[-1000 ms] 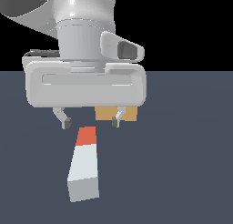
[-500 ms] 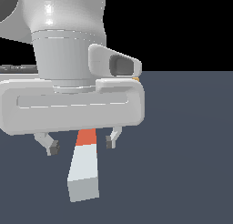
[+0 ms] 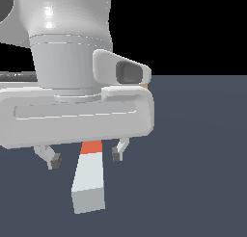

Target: Insert the peg into the horizontal hole in a box.

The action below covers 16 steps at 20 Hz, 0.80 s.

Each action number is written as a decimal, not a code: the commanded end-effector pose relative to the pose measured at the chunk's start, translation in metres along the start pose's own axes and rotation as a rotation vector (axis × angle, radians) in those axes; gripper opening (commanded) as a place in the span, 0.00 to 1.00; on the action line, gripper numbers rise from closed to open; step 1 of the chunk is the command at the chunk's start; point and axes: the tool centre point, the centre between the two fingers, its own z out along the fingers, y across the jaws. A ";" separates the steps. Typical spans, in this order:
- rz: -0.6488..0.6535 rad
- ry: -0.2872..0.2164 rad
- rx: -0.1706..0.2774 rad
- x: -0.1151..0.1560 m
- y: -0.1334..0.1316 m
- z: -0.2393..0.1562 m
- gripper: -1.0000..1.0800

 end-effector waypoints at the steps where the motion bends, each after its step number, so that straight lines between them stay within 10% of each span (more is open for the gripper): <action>1: 0.000 0.000 0.000 0.000 0.000 0.001 0.96; 16: 0.000 0.000 0.000 0.000 0.000 0.050 0.96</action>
